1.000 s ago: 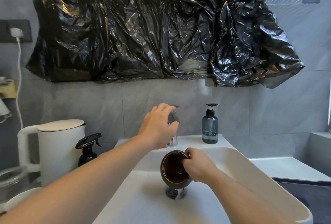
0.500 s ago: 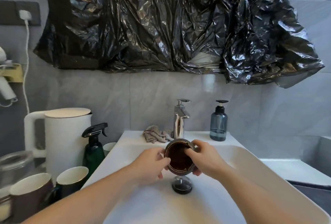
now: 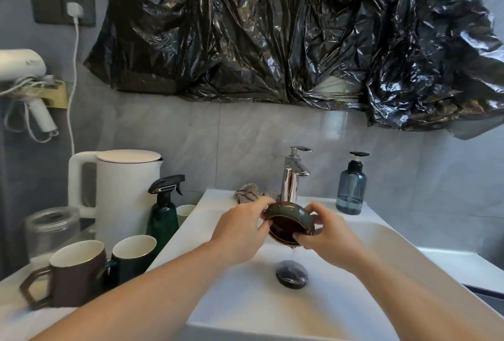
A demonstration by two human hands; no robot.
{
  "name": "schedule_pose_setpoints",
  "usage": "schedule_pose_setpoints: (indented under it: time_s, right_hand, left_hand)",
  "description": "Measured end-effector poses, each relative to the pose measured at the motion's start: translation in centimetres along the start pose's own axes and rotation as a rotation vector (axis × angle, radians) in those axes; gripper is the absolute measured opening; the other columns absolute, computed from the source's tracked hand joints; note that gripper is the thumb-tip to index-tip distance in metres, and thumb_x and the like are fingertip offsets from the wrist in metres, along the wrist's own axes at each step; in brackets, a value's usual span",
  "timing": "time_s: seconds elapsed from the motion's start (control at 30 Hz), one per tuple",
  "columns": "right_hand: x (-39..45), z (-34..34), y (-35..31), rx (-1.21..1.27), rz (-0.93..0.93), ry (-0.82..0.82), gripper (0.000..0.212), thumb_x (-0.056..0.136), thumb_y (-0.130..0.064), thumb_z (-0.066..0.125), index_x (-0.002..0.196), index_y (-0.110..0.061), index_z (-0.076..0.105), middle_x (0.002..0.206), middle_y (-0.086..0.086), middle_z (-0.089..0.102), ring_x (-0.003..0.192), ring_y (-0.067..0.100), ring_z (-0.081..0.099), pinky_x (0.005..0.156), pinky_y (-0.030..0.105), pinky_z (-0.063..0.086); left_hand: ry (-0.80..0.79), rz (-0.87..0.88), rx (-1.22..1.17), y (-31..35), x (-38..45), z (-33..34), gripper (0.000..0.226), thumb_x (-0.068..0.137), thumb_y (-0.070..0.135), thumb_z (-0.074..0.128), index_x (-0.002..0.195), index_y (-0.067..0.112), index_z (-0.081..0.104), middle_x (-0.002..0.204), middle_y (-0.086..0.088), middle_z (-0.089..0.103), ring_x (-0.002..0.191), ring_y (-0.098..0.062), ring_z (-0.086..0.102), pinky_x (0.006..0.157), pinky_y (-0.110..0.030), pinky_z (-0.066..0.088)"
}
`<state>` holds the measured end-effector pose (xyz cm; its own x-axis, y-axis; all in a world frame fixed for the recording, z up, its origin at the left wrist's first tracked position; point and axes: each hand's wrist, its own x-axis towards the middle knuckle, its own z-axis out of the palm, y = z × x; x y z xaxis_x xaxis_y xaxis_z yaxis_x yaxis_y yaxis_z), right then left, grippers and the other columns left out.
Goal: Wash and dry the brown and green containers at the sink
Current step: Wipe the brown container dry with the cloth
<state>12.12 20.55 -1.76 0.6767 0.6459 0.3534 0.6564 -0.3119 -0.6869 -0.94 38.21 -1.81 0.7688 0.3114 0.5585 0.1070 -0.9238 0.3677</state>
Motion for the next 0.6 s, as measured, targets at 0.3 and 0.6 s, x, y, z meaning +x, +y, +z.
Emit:
schedule_pose_setpoints:
  time_s: [0.3,0.6]
  right_hand:
    - [0.24,0.16,0.2,-0.14,-0.068,0.039,0.041,0.078,-0.018,0.087,0.089,-0.035,0.052,0.11,-0.01,0.071,0.077,0.017,0.072,0.064,0.036,0.063]
    - [0.37,0.1,0.32,-0.163,-0.099,0.02,0.046,0.076,-0.018,0.087,0.084,-0.041,0.048,0.106,-0.009,0.071,0.076,0.02,0.073,0.056,0.044,0.063]
  left_hand:
    - [-0.073,0.003,0.074,-0.12,-0.34,0.07,0.039,0.101,0.032,0.066,0.131,0.044,0.044,0.12,0.006,0.072,0.097,-0.024,0.068,0.089,-0.042,0.056]
    - [-0.076,0.015,0.071,-0.15,-0.47,-0.02,0.037,0.101,0.029,0.068,0.128,0.042,0.046,0.122,0.007,0.073,0.096,-0.023,0.068,0.087,-0.04,0.057]
